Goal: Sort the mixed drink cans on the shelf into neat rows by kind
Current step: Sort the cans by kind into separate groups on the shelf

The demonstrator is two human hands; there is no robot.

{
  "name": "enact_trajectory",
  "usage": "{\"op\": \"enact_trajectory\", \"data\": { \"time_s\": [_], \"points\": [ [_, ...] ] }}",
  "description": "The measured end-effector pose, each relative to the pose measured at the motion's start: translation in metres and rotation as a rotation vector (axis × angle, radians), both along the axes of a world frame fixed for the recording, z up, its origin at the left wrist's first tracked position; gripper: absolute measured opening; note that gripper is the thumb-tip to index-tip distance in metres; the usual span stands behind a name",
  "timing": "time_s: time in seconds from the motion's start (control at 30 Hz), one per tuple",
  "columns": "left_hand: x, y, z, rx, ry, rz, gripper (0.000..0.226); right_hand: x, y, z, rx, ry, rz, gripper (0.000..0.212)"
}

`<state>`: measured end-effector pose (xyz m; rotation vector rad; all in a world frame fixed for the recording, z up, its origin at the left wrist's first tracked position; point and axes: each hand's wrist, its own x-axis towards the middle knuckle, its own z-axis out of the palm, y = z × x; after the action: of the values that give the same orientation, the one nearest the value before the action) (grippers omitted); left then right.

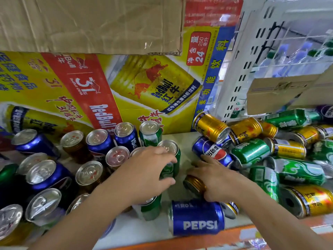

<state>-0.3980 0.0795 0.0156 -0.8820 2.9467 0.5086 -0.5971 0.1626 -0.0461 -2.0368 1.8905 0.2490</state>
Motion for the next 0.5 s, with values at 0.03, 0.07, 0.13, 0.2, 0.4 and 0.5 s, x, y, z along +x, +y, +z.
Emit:
{"op": "enact_trajectory", "data": {
  "time_s": [0.03,0.07,0.13,0.2,0.4,0.5],
  "points": [
    [0.001,0.005,-0.001,0.002,-0.004,0.004,0.049,0.0,-0.001,-0.002,-0.014,0.015,0.018,0.069],
    [0.001,0.01,-0.002,0.005,-0.003,0.018,0.049,0.0,-0.002,-0.002,-0.03,0.022,0.041,0.069],
    [0.0,0.018,-0.004,-0.006,-0.002,0.054,0.05,-0.002,-0.006,-0.005,-0.076,0.022,0.084,0.069],
    [0.0,0.027,-0.009,-0.047,0.007,0.075,0.05,-0.004,-0.006,-0.009,-0.147,-0.002,0.114,0.064],
    [-0.004,0.06,-0.02,-0.059,0.04,0.011,0.041,-0.011,0.002,-0.003,-0.239,-0.411,0.0,0.053],
    [-0.011,0.074,-0.02,0.04,-0.021,-0.08,0.039,-0.012,0.011,0.011,-0.248,-0.672,-0.232,0.056]
  ]
}}
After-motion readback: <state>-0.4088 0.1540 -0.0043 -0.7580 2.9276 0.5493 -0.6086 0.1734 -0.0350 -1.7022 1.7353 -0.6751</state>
